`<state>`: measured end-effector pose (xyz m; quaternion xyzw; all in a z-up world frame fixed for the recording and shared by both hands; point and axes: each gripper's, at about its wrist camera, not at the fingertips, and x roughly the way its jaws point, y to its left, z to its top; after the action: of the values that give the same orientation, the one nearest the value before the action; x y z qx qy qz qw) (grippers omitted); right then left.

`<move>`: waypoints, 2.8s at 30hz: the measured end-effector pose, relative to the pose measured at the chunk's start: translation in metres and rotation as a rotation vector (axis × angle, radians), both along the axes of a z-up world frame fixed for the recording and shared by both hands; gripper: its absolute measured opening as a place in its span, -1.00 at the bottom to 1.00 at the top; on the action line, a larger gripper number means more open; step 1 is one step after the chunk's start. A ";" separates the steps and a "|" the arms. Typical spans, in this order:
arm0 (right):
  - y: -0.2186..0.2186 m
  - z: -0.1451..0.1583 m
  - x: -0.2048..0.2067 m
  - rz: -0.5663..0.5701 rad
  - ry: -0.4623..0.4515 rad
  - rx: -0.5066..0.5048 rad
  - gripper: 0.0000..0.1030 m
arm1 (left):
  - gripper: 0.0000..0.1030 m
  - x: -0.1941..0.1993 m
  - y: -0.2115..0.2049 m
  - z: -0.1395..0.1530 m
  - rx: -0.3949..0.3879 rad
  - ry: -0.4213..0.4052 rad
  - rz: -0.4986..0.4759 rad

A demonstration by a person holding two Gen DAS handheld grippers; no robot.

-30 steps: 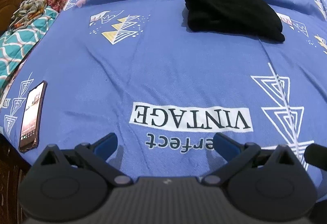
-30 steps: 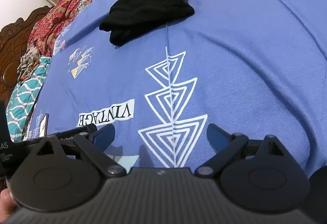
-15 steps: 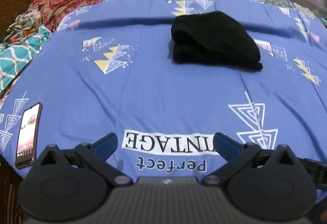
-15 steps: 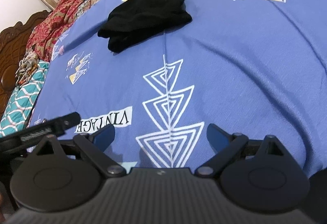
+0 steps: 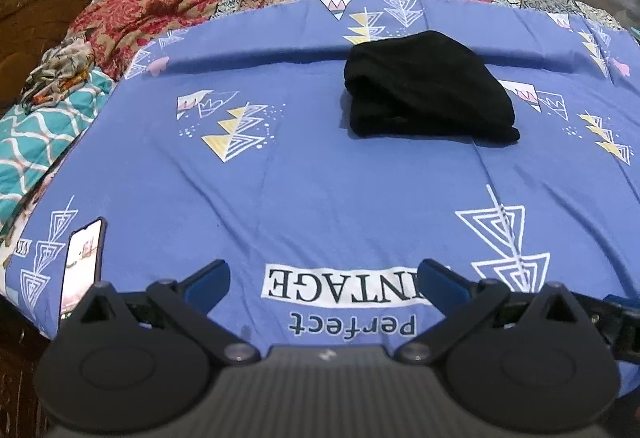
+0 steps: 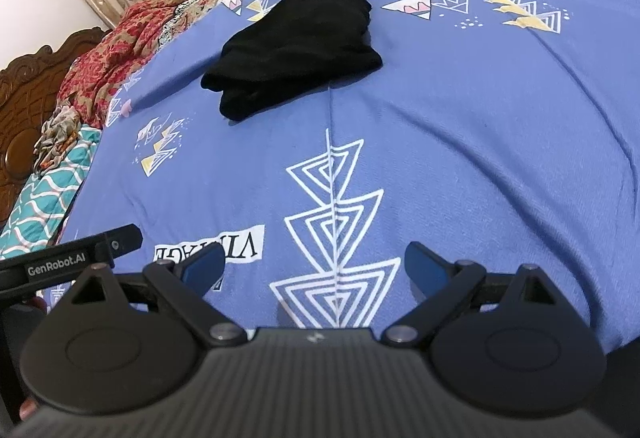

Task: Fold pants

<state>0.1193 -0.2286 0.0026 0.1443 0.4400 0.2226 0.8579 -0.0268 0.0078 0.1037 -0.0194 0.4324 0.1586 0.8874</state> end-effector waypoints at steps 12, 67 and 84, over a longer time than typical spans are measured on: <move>0.002 -0.001 -0.002 -0.003 0.012 0.009 0.90 | 1.00 0.001 0.002 -0.009 0.007 0.050 0.030; -0.003 -0.002 0.000 0.001 0.020 0.019 0.90 | 1.00 0.009 -0.003 -0.055 0.013 0.248 -0.026; -0.003 -0.002 0.001 0.002 0.022 0.021 0.90 | 1.00 0.011 -0.002 -0.058 0.015 0.257 -0.022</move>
<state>0.1201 -0.2313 0.0004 0.1554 0.4473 0.2264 0.8512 -0.0155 0.0060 0.0461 0.0126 0.5415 0.1535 0.8264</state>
